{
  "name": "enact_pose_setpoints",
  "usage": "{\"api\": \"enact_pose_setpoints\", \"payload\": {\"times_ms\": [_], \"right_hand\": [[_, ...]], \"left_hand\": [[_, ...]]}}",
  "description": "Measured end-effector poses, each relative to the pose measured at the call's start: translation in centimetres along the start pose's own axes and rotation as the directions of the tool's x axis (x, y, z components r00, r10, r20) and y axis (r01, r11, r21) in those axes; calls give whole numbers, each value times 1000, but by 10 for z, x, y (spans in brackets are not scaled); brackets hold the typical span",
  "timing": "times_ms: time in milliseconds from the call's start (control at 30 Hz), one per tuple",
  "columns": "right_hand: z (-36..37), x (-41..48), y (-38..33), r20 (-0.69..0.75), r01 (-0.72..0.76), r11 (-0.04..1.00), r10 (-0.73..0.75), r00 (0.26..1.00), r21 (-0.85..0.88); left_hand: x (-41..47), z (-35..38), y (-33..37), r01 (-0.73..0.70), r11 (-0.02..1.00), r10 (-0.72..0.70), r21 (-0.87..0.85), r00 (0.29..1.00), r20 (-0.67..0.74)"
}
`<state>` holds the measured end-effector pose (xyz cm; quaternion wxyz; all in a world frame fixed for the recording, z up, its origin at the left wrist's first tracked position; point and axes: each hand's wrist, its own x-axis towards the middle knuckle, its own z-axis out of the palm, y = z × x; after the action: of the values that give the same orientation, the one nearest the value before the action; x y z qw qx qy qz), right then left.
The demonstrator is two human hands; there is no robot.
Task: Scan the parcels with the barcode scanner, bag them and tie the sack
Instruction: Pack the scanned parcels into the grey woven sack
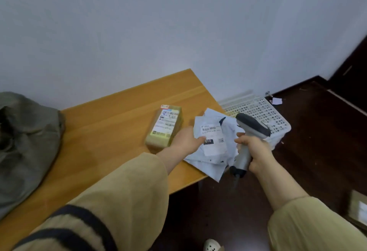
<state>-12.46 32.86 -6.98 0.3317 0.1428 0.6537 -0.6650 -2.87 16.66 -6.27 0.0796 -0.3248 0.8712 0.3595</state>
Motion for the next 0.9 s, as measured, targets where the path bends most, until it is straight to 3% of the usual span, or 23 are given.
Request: {"api": "enact_pose_setpoints", "payload": {"times_ms": [133,233,433,700,900], "right_hand": [[-16,14,21,24,-65,998,65,998,24],[-11,22,32,88,-76,995,71,994,62],[5,33,43,118,-55,998,56,991,-18],[5,22,41,89,9,1000,-9,996,-3],[41,-14,-4,101,176,983,-181,978,59]], "left_hand": [[22,32,-1,173,984,-168,-47,982,84],[40,48,-11,369,929,-368,-11,929,47],[53,42,-16,504,821,-487,-267,863,133],[45,18,-1,428,775,-386,-465,903,189],[17,-52,4,226,732,-254,-643,966,50]]}}
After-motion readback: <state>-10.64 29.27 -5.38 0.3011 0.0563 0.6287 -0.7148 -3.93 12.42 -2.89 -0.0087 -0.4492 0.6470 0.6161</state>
